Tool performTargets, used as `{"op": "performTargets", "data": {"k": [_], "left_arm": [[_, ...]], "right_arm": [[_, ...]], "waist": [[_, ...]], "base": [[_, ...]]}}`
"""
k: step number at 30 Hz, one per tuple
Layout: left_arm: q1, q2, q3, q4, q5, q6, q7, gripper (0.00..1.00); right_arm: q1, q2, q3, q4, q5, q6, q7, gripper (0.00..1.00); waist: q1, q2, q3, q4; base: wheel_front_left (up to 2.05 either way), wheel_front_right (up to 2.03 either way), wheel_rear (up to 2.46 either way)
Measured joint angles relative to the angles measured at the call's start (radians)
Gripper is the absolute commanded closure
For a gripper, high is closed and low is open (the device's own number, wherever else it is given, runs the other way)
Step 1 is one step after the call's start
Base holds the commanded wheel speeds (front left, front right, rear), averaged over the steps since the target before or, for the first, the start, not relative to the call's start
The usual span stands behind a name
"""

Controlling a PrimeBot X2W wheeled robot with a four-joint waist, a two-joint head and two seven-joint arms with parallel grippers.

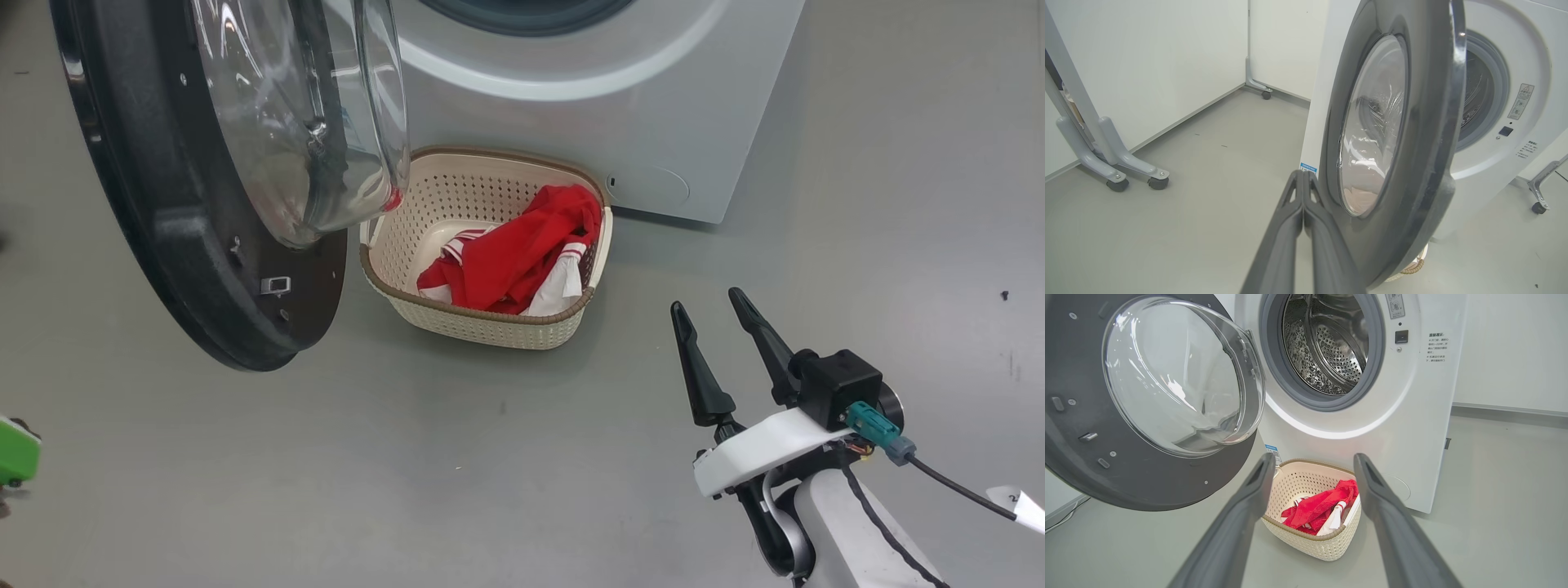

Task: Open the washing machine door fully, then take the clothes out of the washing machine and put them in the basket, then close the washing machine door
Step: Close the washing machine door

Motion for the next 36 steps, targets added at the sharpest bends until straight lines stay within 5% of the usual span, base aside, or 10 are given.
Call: {"op": "performTargets", "data": {"k": [13,14,15,16,17,18,36], "left_arm": [[0.135,0.001,-0.106,0.046,0.172,-0.004,-0.398,1.00],[0.141,-0.003,-0.105,0.058,0.172,-0.004,-0.418,0.86],[0.146,-0.009,-0.106,0.071,0.172,-0.004,-0.434,0.62],[0.150,-0.013,-0.109,0.079,0.173,-0.004,-0.452,0.62],[0.156,-0.014,-0.112,0.084,0.178,-0.004,-0.472,0.22],[0.159,-0.014,-0.115,0.092,0.183,-0.004,-0.487,0.00],[0.165,0.000,-0.172,0.179,0.199,-0.004,-0.623,0.00]], "right_arm": [[0.011,0.001,0.015,0.000,0.000,0.000,0.000,0.00],[0.011,0.001,0.016,0.001,0.000,0.000,0.000,0.00],[0.012,0.001,0.017,0.001,0.000,0.000,0.000,0.00],[0.012,0.001,0.019,0.001,0.000,0.000,0.000,0.00],[0.012,0.001,0.020,0.001,0.000,0.000,0.000,0.00],[0.012,0.001,0.021,0.001,0.001,0.000,0.000,0.00],[0.022,0.002,0.020,-0.004,0.002,0.000,0.000,0.00]], "waist": [[0.0000,0.0000,-0.013,-0.007],[0.0000,0.0000,-0.014,-0.007],[0.0000,0.0000,-0.015,-0.008],[0.0000,0.0000,-0.016,-0.008],[0.0000,0.0000,-0.017,-0.009],[0.0000,0.0000,-0.018,-0.009],[0.0000,0.0000,-0.009,-0.014]], "base": [[0.00,0.00,0.00],[0.00,0.00,0.00],[0.00,0.00,0.00],[0.00,0.00,0.00],[0.00,0.00,0.00],[0.00,0.00,0.00],[0.00,0.00,0.00]]}}
